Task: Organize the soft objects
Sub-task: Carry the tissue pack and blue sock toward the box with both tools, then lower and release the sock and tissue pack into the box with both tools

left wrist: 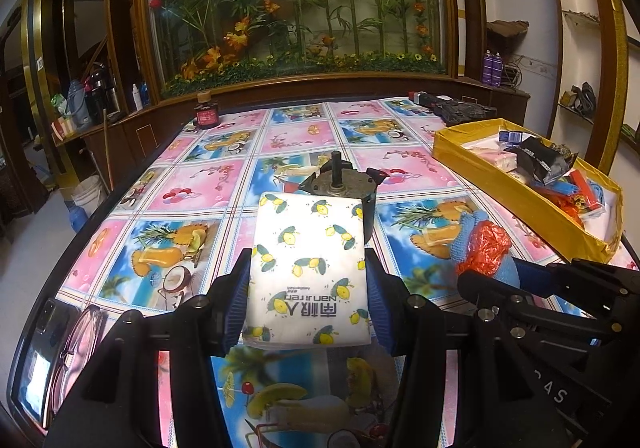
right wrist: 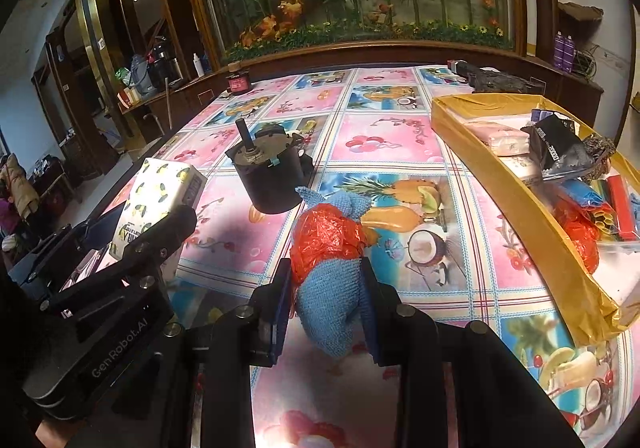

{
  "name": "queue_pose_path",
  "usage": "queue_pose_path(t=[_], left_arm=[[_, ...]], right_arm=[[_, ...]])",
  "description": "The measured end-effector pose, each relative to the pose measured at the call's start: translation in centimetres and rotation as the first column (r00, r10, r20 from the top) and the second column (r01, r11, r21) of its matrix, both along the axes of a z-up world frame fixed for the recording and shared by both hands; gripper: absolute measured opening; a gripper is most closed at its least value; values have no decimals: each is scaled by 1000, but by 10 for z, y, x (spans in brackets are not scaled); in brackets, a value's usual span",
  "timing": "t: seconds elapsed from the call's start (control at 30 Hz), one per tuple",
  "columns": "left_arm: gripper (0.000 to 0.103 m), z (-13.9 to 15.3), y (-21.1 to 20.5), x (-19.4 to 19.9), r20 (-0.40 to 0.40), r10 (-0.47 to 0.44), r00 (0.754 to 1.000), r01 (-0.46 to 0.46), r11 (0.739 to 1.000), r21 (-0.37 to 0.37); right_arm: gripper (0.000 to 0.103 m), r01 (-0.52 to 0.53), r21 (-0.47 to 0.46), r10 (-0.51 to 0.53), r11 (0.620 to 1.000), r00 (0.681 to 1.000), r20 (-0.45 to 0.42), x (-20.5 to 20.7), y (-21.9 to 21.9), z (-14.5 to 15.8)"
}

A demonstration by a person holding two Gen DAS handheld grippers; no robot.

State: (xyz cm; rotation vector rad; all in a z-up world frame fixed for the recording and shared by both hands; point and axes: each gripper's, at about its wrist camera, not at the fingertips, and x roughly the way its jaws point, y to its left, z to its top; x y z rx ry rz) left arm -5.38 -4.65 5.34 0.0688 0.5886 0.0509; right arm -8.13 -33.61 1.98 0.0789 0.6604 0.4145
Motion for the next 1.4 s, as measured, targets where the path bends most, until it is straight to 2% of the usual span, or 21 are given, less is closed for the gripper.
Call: queue_pose_path(t=[0.17, 0.37, 0.67, 0.83, 1.0, 1.13, 1.27, 1.4], left_arm=[[50, 4, -10, 0, 0, -14, 1000, 14, 1000, 14], [50, 12, -22, 1, -14, -64, 998, 63, 998, -24], [50, 25, -62, 3, -27, -128, 991, 127, 992, -14], [50, 39, -91, 8, -25, -185, 982, 185, 983, -13], [50, 57, -125, 23, -51, -275, 960, 272, 960, -64], [50, 69, -155, 35, -57, -342, 938, 336, 937, -95], [50, 75, -184, 54, -88, -411, 907, 391, 902, -180], [50, 67, -214, 73, -130, -453, 882, 412, 875, -256]], right_arm=[[30, 6, 20, -6, 1000, 1000, 5, -2, -10, -1], [30, 27, 52, -28, 998, 999, 17, -6, -33, -1], [30, 49, 113, -54, 992, 998, 44, -17, -73, 0], [30, 94, 155, -105, 983, 992, 63, -20, -109, 3], [30, 151, 202, -168, 968, 984, 67, -19, -148, 10], [30, 211, 203, -231, 956, 969, 82, -25, -185, 22], [30, 249, 199, -271, 948, 958, 89, -28, -213, 34], [31, 300, 192, -320, 934, 944, 83, -25, -235, 44]])
